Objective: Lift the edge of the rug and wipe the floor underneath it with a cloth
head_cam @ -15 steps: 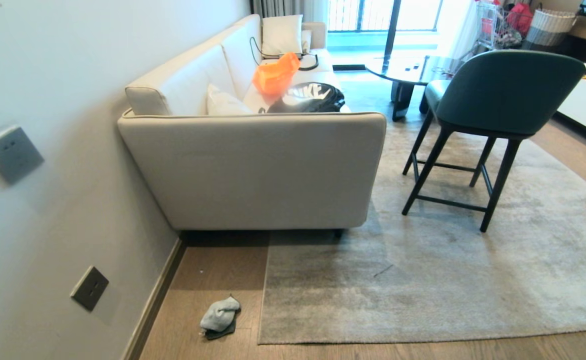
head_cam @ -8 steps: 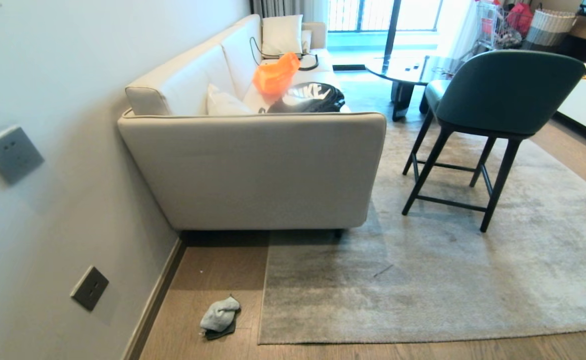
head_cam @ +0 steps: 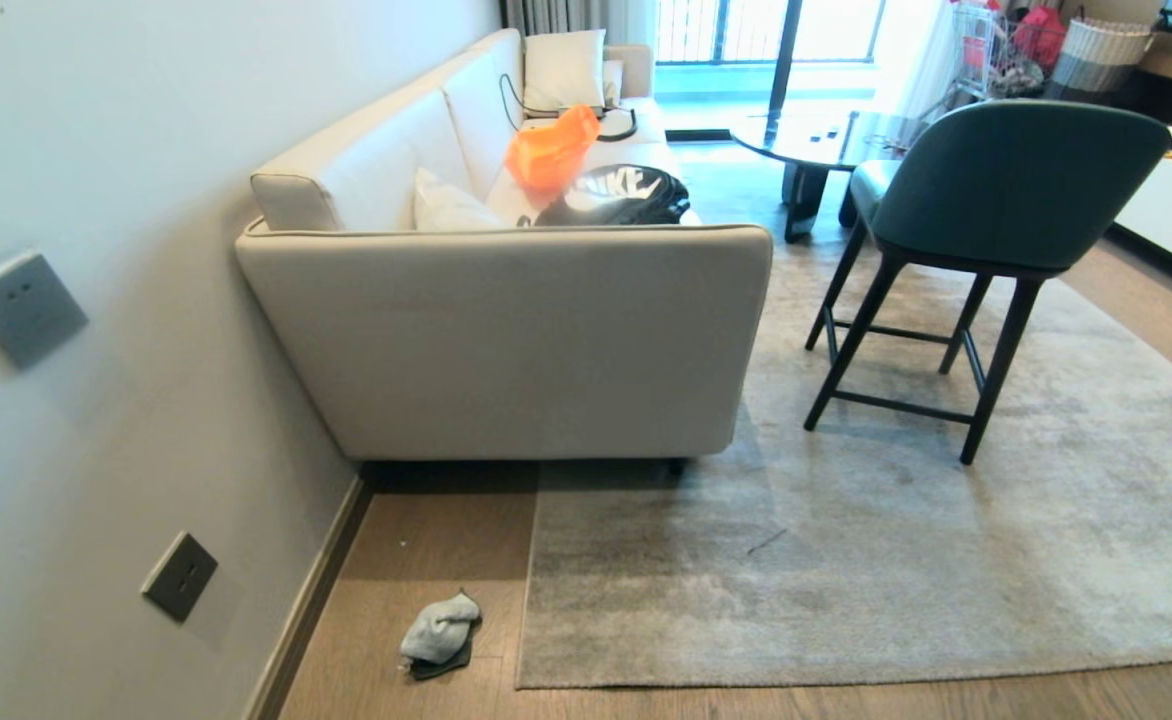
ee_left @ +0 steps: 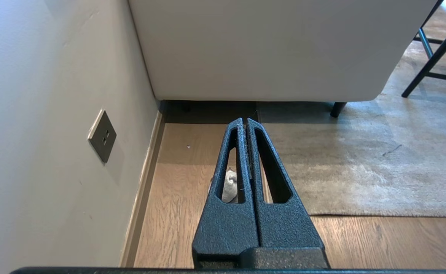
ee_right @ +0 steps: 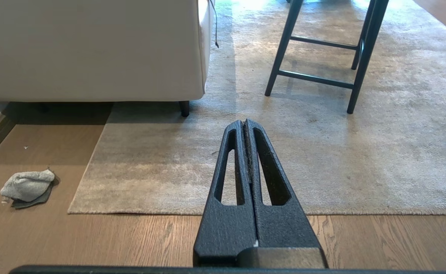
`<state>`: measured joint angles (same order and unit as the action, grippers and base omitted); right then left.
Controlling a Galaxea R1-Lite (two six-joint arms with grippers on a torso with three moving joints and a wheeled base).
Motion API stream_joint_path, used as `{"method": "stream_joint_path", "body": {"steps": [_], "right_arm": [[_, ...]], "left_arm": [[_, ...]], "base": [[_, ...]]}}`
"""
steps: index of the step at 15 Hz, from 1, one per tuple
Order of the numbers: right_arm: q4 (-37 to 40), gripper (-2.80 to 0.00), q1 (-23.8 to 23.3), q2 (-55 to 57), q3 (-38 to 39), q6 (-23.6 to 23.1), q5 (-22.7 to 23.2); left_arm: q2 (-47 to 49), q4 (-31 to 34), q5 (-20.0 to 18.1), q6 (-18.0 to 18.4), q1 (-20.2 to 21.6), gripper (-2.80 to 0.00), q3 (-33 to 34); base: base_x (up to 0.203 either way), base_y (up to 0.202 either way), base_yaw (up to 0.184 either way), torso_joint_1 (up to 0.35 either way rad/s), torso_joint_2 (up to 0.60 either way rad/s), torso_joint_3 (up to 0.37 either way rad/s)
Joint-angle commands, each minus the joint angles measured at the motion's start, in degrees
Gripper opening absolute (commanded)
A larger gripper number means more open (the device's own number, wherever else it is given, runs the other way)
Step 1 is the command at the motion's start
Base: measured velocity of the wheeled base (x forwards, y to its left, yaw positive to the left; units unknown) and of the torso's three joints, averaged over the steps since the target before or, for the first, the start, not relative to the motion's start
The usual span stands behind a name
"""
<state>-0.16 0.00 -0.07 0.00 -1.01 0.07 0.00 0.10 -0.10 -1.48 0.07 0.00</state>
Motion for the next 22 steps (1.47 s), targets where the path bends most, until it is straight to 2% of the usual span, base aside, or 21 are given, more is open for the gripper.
{"method": "stream_joint_path", "body": {"steps": [1,5,14,22], "right_arm": [[0.0,-2.8,0.0,0.1,0.0,0.0,0.0],[0.0,-2.8,0.0,0.1,0.0,-0.1,0.0],[0.0,-2.8,0.0,0.1,0.0,-0.1,0.0],[0.0,-2.8,0.0,0.1,0.0,-0.2,0.0]], "left_arm": [[0.0,0.0,0.0,0.0,0.0,-2.8,0.0],[0.0,0.0,0.0,0.0,0.0,-2.8,0.0],[0.0,0.0,0.0,0.0,0.0,-2.8,0.0],[0.0,0.0,0.0,0.0,0.0,-2.8,0.0]], "base": [[0.0,0.0,0.0,0.0,0.0,0.0],[0.0,0.0,0.0,-0.009,-0.1,-0.124],[0.0,0.0,0.0,0.015,-0.42,-0.394],[0.0,0.0,0.0,0.126,-0.48,-0.369]]}}
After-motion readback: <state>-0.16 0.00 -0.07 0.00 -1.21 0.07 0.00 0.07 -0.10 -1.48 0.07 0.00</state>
